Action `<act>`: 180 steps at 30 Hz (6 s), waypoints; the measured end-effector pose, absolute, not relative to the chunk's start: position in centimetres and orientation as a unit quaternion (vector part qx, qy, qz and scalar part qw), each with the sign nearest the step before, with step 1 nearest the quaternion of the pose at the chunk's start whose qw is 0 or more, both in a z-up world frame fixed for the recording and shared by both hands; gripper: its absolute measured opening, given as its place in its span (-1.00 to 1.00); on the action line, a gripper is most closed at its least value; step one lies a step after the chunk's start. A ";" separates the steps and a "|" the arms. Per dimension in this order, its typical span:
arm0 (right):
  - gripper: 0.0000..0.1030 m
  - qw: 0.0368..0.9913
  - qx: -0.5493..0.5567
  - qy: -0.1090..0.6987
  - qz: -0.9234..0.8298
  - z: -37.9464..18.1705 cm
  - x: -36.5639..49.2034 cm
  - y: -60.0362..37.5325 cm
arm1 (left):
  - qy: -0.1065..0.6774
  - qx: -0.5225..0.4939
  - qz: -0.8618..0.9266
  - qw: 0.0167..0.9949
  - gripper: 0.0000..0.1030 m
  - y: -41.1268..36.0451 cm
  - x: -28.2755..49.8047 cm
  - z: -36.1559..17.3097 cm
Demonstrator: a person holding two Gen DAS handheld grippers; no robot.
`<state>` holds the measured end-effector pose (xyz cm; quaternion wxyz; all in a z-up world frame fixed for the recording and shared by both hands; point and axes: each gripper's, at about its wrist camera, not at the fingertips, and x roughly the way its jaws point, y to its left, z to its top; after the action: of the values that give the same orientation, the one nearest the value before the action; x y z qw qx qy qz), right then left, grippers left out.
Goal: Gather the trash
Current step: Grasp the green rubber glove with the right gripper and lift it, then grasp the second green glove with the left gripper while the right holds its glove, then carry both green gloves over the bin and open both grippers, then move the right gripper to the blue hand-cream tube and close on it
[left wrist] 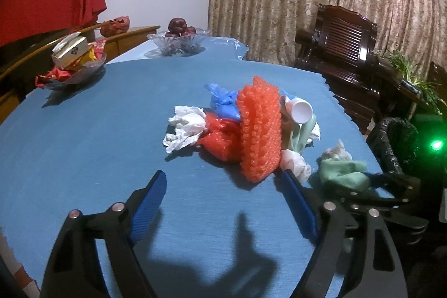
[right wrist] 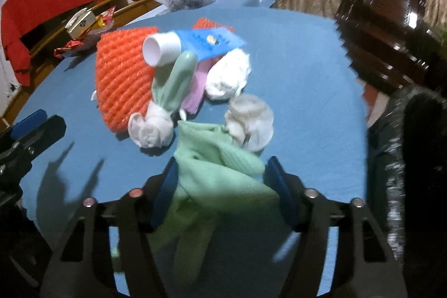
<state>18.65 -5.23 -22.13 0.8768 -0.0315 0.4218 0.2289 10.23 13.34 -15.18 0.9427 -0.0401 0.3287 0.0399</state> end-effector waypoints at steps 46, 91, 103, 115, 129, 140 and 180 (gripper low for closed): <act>-0.56 0.902 -0.008 0.372 0.221 -16.8 16.8 -11.4 | 0.368 -0.051 -0.042 0.928 -0.49 6.9 11.8 -14.5; -0.56 0.926 0.013 0.318 0.202 -11.7 12.9 -15.5 | 0.341 -0.072 -0.095 0.932 -0.48 4.3 9.7 -10.5; -0.56 0.947 0.016 0.301 0.115 -10.2 11.3 -23.8 | 0.309 -0.042 -0.179 0.933 -0.48 -4.1 12.4 -8.2; -0.40 0.945 0.028 0.324 0.025 -12.4 11.5 -31.8 | 0.328 -0.018 -0.265 0.907 -0.36 -13.9 16.3 -9.1; 0.81 0.952 0.051 0.303 -0.003 -12.3 10.2 -32.1 | 0.291 -0.015 -0.216 0.932 0.80 -10.0 14.6 -7.7; 0.84 0.947 0.034 0.296 0.120 -11.2 12.0 -21.6 | 0.288 -0.023 -0.084 0.954 0.84 1.8 11.1 -8.3; 0.05 0.890 -0.039 0.427 0.157 -21.9 22.0 -8.1 | 0.328 -0.047 0.034 0.943 0.72 13.8 13.6 -14.9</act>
<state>21.97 -8.08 -21.87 0.8895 -0.0393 0.4272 0.1572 13.59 13.76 -14.88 0.9430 -0.0469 0.3278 0.0337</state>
